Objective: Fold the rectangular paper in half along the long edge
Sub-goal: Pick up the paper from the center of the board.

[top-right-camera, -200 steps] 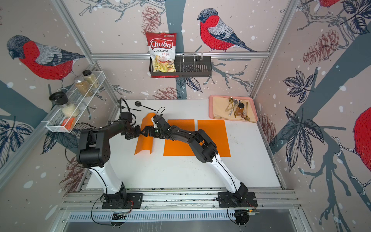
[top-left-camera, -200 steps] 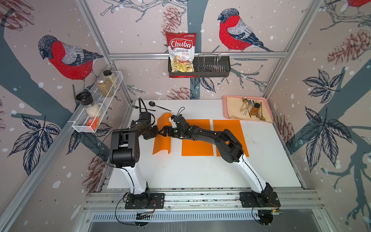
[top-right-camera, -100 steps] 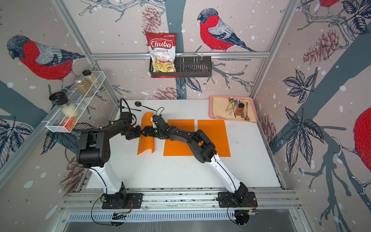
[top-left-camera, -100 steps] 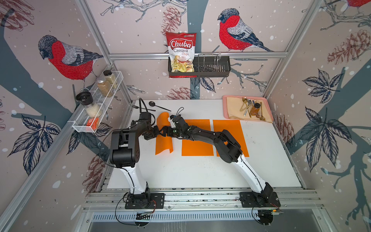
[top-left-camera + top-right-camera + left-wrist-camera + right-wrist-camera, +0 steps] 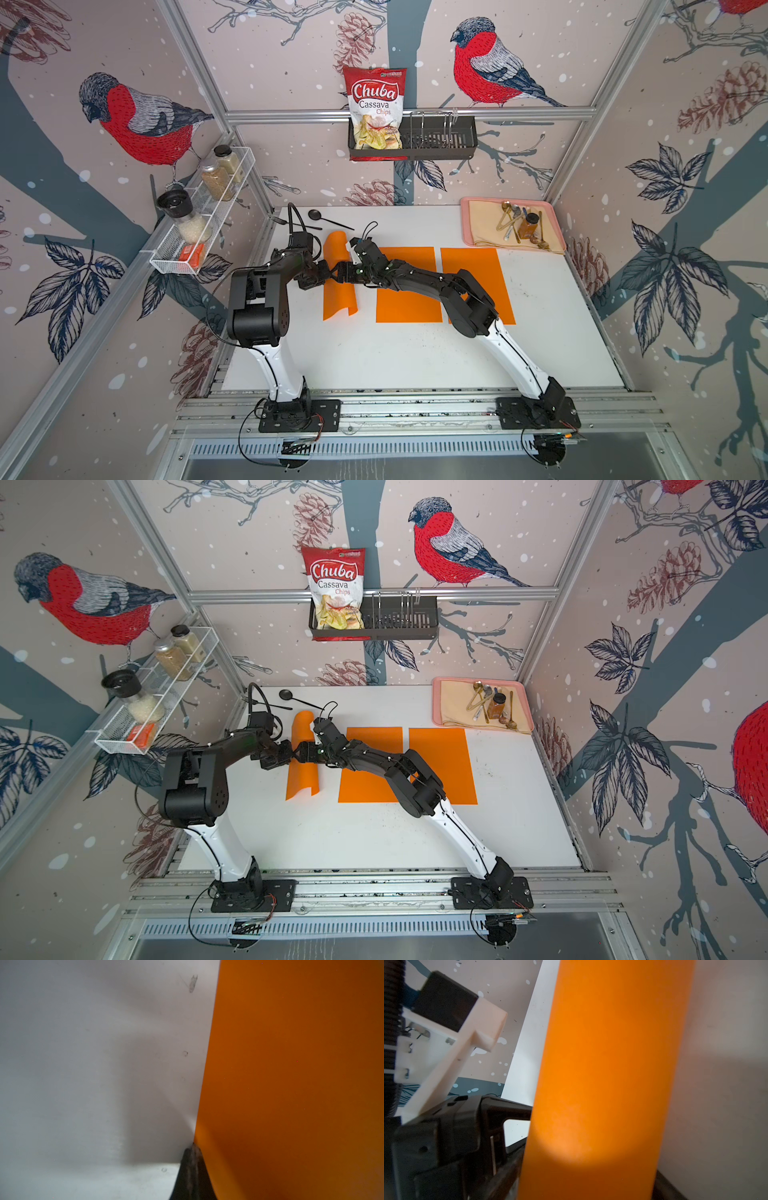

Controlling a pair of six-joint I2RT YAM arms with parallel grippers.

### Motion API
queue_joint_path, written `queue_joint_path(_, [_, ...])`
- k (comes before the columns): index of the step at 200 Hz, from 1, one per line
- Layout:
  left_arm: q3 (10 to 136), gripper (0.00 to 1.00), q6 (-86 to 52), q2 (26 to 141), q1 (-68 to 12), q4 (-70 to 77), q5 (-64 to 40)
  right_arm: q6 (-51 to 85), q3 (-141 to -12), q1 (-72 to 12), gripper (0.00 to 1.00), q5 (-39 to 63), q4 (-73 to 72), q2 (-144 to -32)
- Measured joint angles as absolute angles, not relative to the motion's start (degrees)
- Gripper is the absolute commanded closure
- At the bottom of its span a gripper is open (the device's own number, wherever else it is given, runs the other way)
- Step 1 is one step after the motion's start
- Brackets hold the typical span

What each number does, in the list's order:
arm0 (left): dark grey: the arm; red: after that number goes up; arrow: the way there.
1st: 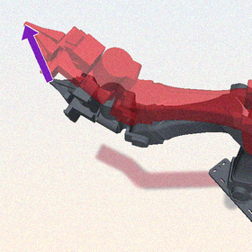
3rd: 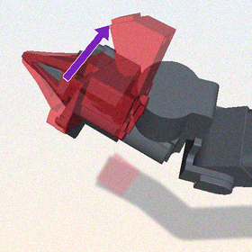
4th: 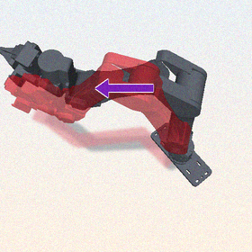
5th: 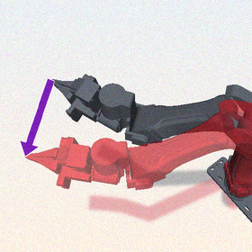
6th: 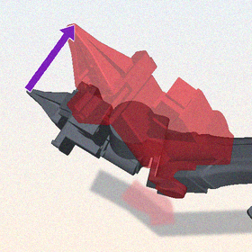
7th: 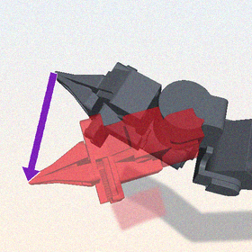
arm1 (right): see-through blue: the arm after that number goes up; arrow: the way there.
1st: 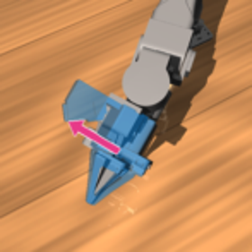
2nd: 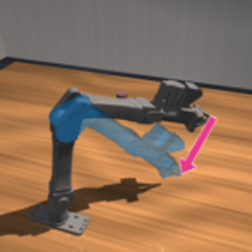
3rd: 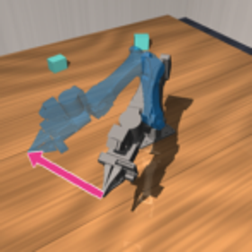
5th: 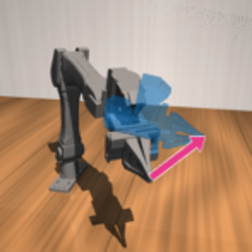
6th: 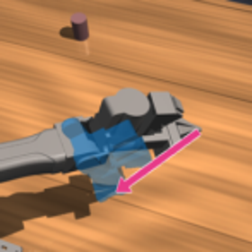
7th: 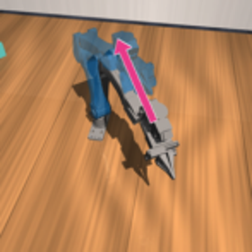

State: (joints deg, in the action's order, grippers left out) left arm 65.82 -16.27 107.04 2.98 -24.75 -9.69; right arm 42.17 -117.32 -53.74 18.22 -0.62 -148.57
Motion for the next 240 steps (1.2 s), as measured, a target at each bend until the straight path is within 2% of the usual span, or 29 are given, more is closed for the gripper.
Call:
queue_joint_path(68, [65.8, 1.00, -16.3, 107.0, 3.0, -25.1, -10.3, 42.2, -117.6, -53.8, 0.29, 18.2, -1.1, -149.2])
queue_joint_path(108, [65.9, 1.00, -16.3, 107.1, 3.0, -25.2, -10.3, 42.4, -117.6, -53.7, 0.37, 18.3, -1.3, -149.3])
queue_joint_path(240, [66.6, 1.00, -16.2, 107.6, 2.9, -26.0, -10.3, 45.6, -114.8, -53.7, 0.52, 23.4, -4.6, -148.9])
